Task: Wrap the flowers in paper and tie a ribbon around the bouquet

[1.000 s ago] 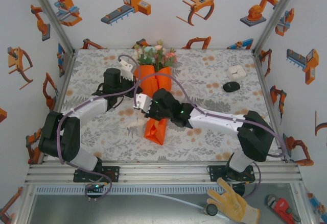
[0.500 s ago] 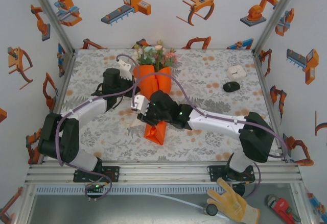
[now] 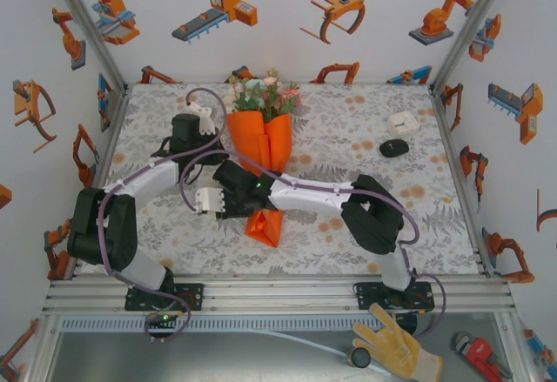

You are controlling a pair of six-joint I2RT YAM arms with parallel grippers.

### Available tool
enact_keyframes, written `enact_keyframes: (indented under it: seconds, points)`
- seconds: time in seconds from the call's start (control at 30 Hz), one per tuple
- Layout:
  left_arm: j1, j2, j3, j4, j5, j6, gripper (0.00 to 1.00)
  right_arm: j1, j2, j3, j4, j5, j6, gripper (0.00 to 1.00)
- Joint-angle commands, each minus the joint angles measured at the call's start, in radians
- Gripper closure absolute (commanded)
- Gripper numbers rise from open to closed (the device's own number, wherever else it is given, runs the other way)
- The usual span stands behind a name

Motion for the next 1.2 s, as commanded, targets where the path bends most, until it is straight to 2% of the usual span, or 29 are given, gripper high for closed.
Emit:
enact_keyframes:
  seconds: [0.0,0.13,0.3,0.4,0.77,1.0,1.17]
  points:
    - [-0.001,0.011,0.029,-0.007,0.010,-0.005,1.00,-0.025,0.006,0.007,0.033,-0.087,-0.120,0.67]
    - [-0.001,0.007,0.026,0.008,0.027,-0.007,1.00,-0.068,0.033,-0.009,0.079,-0.156,-0.158,0.68]
    - [-0.001,0.002,0.019,0.021,0.030,0.001,1.00,-0.099,0.039,-0.053,0.154,-0.331,-0.239,0.67]
    - [-0.001,0.004,0.019,0.022,0.030,0.002,1.00,-0.107,0.072,-0.028,0.137,-0.384,-0.264,0.67]
    - [0.001,-0.006,0.013,0.033,0.033,0.014,1.00,-0.125,0.182,0.121,0.032,-0.354,-0.312,0.65]
    - [0.003,-0.009,0.015,0.035,0.039,0.017,1.00,-0.129,0.212,0.173,-0.010,-0.382,-0.319,0.62]
    - [0.004,-0.011,0.015,0.037,0.037,0.018,1.00,-0.132,0.195,0.169,0.055,-0.402,-0.296,0.60]
